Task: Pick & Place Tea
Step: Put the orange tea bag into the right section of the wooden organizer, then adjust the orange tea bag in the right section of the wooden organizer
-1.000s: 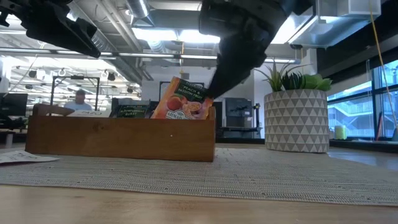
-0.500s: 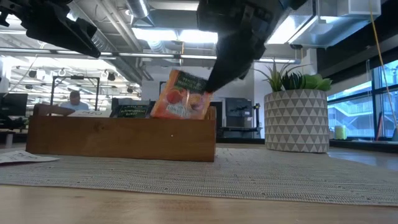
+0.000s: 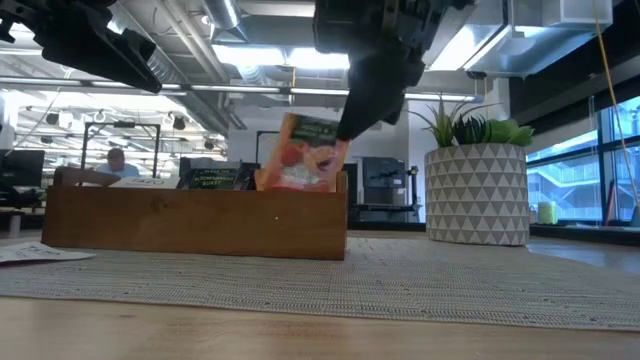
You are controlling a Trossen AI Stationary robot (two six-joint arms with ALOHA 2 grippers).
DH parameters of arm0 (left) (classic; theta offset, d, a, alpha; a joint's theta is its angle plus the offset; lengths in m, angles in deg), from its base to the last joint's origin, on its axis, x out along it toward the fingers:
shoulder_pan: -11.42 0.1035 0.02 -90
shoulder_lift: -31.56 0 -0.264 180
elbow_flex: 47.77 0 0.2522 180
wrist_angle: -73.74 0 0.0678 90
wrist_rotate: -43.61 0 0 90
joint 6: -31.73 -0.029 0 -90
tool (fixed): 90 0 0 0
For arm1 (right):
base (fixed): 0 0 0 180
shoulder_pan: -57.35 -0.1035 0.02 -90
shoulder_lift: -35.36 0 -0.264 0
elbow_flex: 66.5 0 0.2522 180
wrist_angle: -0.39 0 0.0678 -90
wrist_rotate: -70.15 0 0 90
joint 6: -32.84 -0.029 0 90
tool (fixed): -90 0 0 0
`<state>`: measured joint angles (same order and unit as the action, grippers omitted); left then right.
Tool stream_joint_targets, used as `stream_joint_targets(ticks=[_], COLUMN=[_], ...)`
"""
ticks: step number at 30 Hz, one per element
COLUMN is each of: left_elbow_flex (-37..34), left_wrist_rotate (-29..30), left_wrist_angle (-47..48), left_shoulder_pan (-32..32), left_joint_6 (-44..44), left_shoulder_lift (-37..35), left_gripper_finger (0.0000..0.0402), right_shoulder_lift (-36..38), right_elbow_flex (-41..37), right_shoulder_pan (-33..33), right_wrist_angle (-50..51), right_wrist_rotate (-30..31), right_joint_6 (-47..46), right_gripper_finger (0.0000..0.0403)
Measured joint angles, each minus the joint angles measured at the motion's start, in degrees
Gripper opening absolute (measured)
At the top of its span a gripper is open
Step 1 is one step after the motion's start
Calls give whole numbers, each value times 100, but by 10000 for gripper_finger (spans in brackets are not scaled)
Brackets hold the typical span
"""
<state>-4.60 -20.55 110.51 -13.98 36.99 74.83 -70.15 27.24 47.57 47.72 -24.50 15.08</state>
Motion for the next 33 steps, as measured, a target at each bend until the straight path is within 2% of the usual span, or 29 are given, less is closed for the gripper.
stream_joint_targets(ticks=[7, 15, 22, 29, 33], left_elbow_flex=[0, 0, 0, 0, 0], left_wrist_rotate=[-2, 0, 0, 0, 0], left_wrist_angle=[0, 0, 11, 13, 13], left_shoulder_pan=[1, -2, 0, 0, -2], left_joint_6=[0, 0, 0, 0, 0], left_shoulder_lift=[-1, 0, 0, 1, -1], left_gripper_finger=[116, 116, 116, 116, 116], right_shoulder_lift=[-223, -223, -182, -164, -164], right_elbow_flex=[-1, -2, -2, -2, -2], right_shoulder_pan=[-2, -2, -2, 113, 186], right_wrist_angle=[-74, -220, -203, -243, -382], right_wrist_rotate=[-146, -121, -98, 743, 810], right_joint_6=[176, 610, 628, 638, 641], right_gripper_finger=[4, 30, 55, 68, 68])
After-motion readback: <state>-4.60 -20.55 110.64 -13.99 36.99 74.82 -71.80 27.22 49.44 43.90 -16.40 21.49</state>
